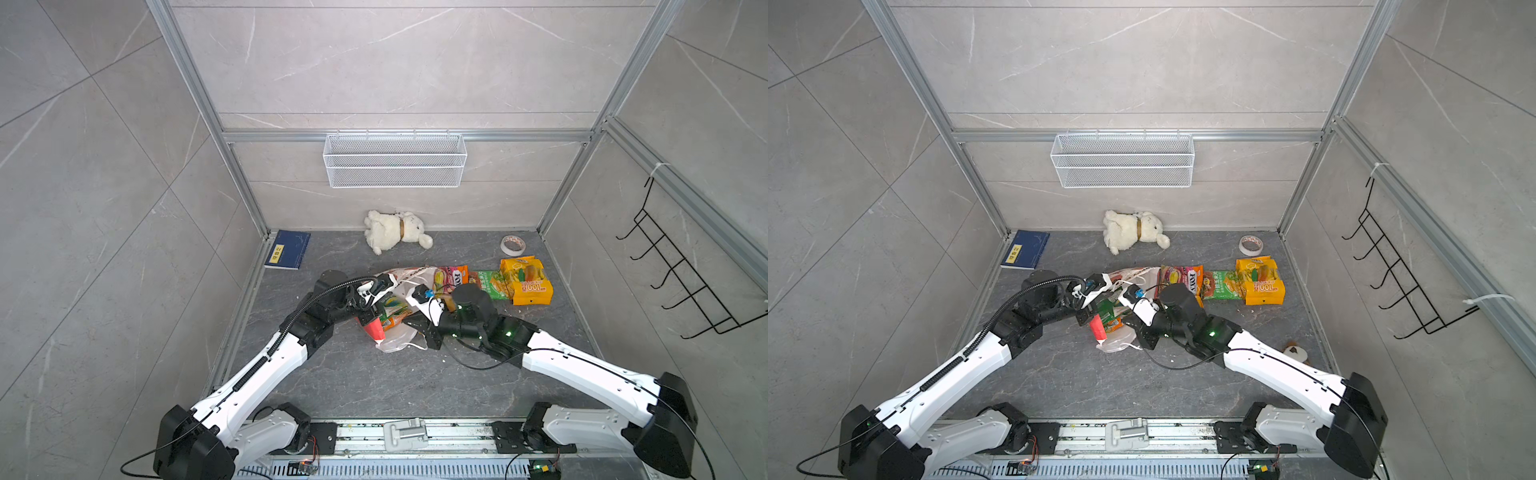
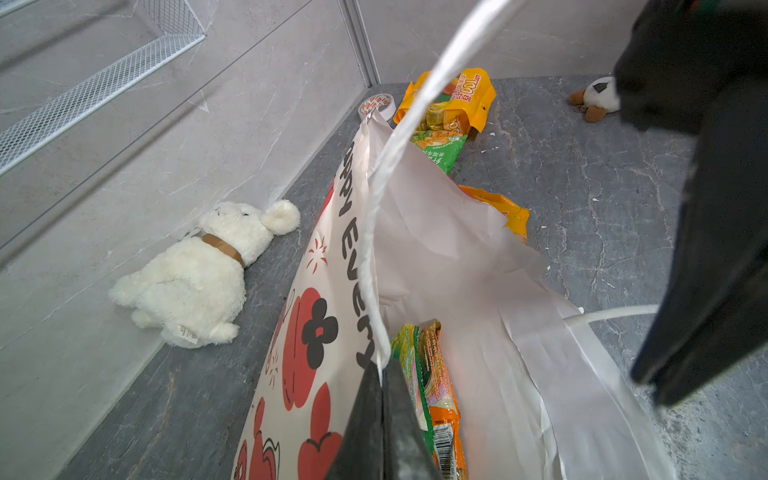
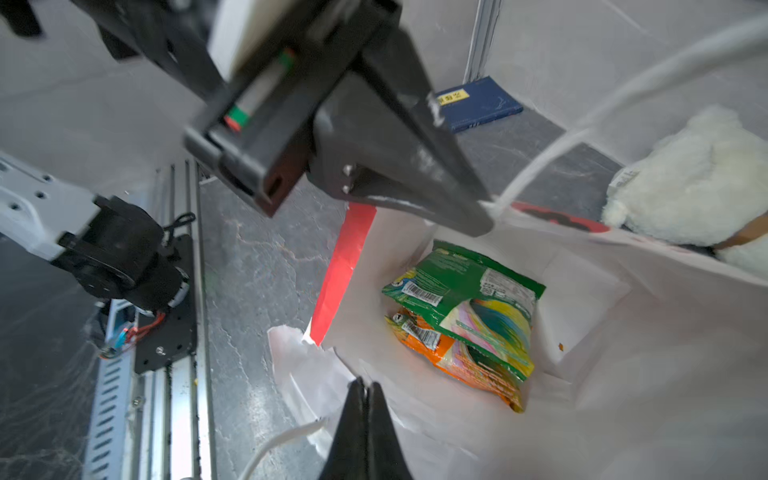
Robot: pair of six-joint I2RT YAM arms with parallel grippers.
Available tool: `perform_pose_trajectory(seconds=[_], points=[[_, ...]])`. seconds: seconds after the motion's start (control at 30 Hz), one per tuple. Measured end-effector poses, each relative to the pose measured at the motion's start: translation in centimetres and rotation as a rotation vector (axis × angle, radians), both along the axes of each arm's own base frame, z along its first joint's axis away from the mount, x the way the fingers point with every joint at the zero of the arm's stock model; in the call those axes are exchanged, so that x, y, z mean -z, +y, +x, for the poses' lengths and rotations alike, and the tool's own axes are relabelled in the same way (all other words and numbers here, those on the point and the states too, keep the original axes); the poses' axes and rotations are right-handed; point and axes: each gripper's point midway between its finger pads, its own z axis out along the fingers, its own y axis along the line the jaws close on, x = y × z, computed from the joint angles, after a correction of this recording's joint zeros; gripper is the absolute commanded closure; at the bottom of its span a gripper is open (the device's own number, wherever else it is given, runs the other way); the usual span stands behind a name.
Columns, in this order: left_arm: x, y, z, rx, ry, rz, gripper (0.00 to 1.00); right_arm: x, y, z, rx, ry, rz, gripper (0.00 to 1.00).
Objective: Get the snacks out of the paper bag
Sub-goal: 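Move the right gripper over the bag and lower it toward the green packets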
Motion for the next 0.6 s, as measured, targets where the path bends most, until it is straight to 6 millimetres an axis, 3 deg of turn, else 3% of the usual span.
perform_pose_trajectory(seconds=[0.27, 0.6], points=[[-0.1, 0.0, -0.1, 0.001, 0.004, -0.007, 1.0, 5.7, 0.1, 1.4, 0.071, 0.005, -0.079, 1.0], [0.1, -0.1, -0.6, 0.022, -0.001, -0.026, 1.0, 9.0, -0.1, 2.8, 0.153, 0.029, -0.126, 1.0]])
